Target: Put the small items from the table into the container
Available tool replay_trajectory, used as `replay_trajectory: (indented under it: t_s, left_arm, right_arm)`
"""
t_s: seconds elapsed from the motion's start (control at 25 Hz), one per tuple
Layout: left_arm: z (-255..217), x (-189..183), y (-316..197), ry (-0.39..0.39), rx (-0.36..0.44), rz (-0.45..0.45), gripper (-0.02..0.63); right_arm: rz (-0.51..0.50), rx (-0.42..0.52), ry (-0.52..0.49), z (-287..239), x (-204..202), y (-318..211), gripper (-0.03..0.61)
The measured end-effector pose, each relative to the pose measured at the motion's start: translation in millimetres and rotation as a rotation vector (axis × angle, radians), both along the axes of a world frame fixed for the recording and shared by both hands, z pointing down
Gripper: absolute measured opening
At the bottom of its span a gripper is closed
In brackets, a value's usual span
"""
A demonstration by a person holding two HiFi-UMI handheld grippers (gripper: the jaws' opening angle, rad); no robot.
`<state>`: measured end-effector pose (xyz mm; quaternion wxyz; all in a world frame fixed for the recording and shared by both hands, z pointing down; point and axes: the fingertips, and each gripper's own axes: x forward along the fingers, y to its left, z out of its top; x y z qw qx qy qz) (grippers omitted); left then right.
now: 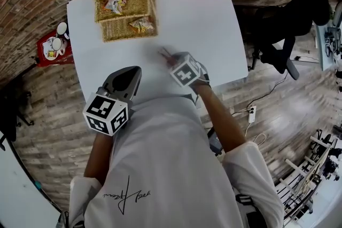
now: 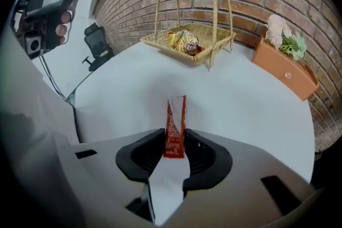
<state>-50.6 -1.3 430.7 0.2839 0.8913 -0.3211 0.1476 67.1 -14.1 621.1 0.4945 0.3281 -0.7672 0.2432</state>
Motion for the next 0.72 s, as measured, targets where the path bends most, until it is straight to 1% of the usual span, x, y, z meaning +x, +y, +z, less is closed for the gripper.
replay_trajectory:
  t_s: [0.04,0.32,0.52,0.72]
  left_arm:
    - [0,0,0,0.0,0.001,-0.001,0.009]
    - [-1,0,0,0.004,0.002,-0.007,0.009]
    - [-2,-2,0,0.005,0.007,-0.011,0.009]
    - [-2,-1,0,0.006,0.009,-0.007,0.009]
  right_arm:
    - [-0.001,0.001,0.001,0,0,1,0.123]
    - [0.001,-0.003,0.0,0,-1,2,0.114]
    - [0.038,-0.044,-0.045,-2,-1,5,0.112]
    - [0.06,-0.049,-0.087,-12,-3,2,0.112]
